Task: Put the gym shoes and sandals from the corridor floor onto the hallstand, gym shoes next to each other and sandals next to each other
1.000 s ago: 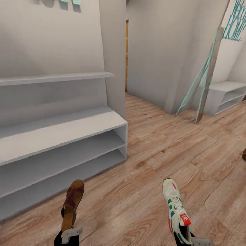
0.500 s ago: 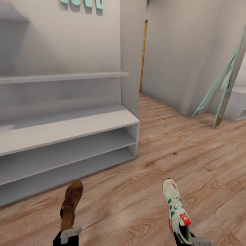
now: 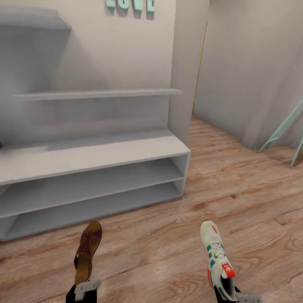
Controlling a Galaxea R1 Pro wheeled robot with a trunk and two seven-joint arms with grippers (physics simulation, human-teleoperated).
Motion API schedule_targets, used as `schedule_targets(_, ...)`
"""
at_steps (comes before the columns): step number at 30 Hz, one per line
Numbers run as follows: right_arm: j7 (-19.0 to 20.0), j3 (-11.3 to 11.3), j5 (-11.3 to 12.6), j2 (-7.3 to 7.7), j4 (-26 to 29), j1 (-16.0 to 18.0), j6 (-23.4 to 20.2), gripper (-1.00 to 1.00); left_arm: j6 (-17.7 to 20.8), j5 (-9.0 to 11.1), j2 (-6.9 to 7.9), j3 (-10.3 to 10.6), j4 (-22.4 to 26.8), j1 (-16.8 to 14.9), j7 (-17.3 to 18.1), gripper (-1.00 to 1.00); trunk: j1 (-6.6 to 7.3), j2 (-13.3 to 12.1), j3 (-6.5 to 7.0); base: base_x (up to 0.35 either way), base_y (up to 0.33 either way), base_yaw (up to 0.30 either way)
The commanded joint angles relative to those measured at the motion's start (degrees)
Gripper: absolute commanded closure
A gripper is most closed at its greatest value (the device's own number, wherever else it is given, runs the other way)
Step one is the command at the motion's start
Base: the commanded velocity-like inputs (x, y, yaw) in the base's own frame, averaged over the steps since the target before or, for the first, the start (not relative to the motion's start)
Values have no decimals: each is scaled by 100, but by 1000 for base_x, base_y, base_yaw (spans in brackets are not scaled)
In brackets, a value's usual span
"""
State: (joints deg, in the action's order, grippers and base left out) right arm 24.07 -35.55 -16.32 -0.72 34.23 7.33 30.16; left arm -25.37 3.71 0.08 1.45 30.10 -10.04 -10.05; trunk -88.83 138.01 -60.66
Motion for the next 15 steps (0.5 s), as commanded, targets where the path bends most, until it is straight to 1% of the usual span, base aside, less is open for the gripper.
schedule_targets(1,45,-48,-29,-7,7,5,17,100,-21,34,3,15,-4,-5,-14,100,1,2,-5,0,0,277)
schedule_targets(15,45,-47,-29,-7,9,5,17,100,-20,34,-8,22,-4,-4,-14,100,1,2,-5,0,0,277)
